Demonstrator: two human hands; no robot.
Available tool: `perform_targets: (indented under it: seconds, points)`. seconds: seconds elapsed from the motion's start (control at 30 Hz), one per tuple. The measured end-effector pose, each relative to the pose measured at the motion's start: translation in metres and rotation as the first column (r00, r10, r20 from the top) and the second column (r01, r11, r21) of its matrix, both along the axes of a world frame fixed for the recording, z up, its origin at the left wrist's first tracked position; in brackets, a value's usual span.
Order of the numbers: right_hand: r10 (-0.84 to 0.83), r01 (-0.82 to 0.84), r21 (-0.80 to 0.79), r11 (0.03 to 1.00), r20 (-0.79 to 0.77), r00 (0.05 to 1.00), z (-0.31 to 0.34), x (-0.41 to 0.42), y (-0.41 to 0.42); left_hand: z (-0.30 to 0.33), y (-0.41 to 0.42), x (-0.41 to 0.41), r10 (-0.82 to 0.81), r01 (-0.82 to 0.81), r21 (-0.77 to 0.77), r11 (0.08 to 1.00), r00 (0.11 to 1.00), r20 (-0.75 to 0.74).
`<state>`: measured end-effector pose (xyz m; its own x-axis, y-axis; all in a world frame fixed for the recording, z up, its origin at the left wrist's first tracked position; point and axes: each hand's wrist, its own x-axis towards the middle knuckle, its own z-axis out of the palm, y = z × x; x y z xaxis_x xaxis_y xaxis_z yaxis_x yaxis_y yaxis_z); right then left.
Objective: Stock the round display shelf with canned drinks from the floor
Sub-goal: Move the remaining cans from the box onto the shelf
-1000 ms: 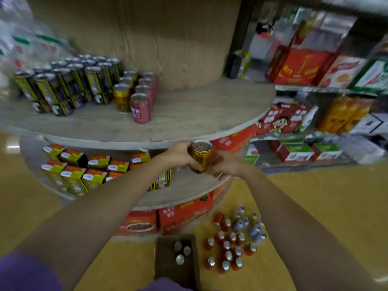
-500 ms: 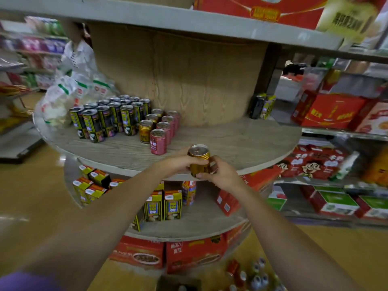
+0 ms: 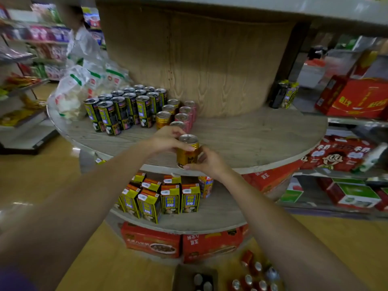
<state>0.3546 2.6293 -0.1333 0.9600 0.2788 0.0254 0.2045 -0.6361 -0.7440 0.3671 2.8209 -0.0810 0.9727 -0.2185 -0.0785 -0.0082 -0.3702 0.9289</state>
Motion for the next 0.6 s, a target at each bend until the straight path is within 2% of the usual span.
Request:
perform_targets:
  seconds: [0.2, 0.37, 0.5, 0.6]
  points:
    - [-0.019, 0.019, 0.027, 0.999, 0.006, 1.0, -0.021, 0.009, 0.083, -0.018, 0.075, 0.027, -0.083, 0.085, 0.092, 0.992, 0.996, -0.024]
    - [-0.185, 0.184, 0.033, 0.982, 0.057, 0.981, -0.031, 0.026, 0.14, -0.03, 0.125, 0.058, -0.119, 0.119, 0.031, 0.992, 0.993, -0.002]
    - [-0.277, 0.276, 0.024, 0.961, 0.099, 0.956, -0.027, 0.039, 0.174, -0.031, 0.151, 0.081, -0.168, 0.169, 0.039, 0.985, 0.986, -0.008]
    - [-0.362, 0.362, 0.017, 0.932, 0.069, 0.929, -0.026, 0.048, 0.19, -0.036, 0.16, 0.097, -0.15, 0.152, 0.051, 0.987, 0.988, -0.047]
